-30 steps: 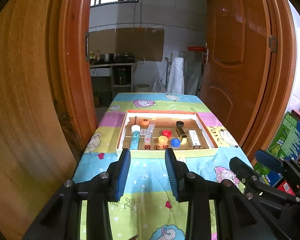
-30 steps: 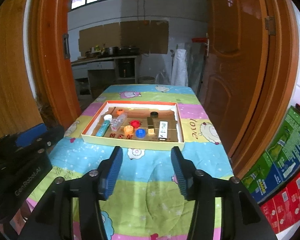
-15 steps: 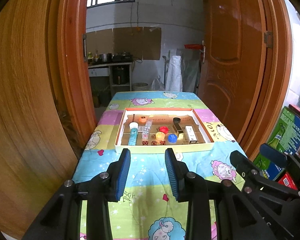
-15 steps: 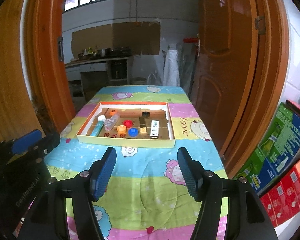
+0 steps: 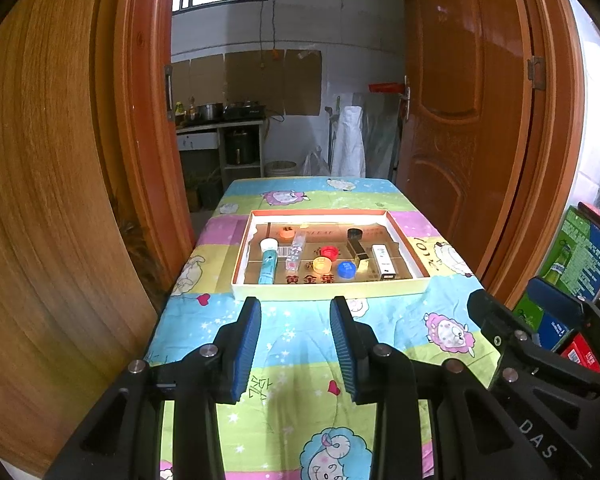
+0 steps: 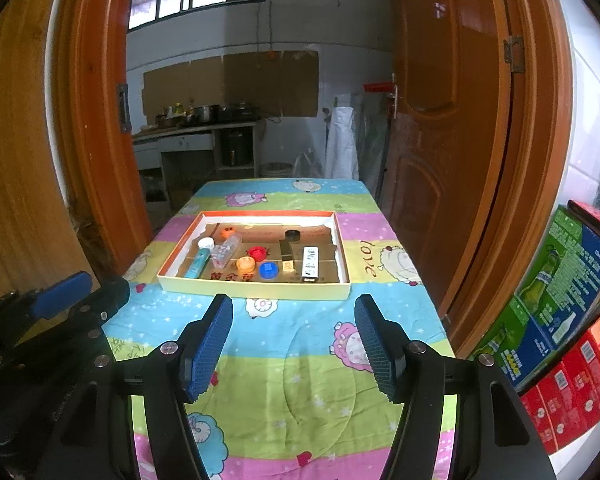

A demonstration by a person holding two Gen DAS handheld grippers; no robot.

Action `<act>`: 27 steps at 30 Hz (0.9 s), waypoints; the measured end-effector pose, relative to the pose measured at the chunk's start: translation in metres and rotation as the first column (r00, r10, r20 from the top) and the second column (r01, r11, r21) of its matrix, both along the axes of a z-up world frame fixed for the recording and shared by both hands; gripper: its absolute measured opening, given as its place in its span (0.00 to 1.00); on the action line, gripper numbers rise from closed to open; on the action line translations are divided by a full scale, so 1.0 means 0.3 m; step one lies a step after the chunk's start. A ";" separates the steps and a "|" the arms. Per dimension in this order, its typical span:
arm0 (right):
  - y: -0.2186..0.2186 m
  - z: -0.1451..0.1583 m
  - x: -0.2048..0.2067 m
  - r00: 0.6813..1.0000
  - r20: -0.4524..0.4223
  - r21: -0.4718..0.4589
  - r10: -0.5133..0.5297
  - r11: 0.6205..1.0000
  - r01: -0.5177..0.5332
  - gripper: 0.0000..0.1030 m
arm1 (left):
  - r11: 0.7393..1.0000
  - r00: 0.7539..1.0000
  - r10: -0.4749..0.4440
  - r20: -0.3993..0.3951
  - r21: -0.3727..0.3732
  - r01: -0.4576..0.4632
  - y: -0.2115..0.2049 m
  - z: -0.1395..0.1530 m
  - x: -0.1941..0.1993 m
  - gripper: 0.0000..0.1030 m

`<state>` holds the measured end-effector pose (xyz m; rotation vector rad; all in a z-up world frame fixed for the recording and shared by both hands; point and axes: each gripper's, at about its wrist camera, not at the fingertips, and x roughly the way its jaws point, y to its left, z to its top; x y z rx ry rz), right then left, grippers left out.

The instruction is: Organize rigid objects

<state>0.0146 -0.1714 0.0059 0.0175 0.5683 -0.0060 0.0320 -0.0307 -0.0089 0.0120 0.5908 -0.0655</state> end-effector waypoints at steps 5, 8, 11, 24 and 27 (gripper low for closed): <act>0.001 0.000 0.000 1.000 -0.002 -0.001 0.000 1.000 0.000 0.64 | 1.000 1.000 0.001 -0.003 0.003 -0.001 0.001 -0.002 0.001 0.35; 0.001 0.000 0.000 1.000 0.000 -0.001 0.000 1.000 0.000 0.64 | 1.000 1.000 0.002 -0.004 0.003 -0.002 0.002 -0.003 0.000 0.35; 0.002 0.000 0.000 1.000 0.000 -0.002 0.001 1.000 -0.001 0.64 | 1.000 1.000 0.002 -0.003 0.003 -0.002 0.002 -0.002 0.000 0.35; 0.005 0.000 -0.002 1.000 0.001 -0.002 0.001 1.000 -0.001 0.64 | 1.000 1.000 0.000 -0.004 0.001 0.000 0.006 -0.005 0.001 0.35; 0.006 0.000 -0.002 1.000 0.001 -0.002 0.002 1.000 -0.002 0.64 | 1.000 1.000 0.000 -0.003 0.002 0.000 0.006 -0.005 0.000 0.35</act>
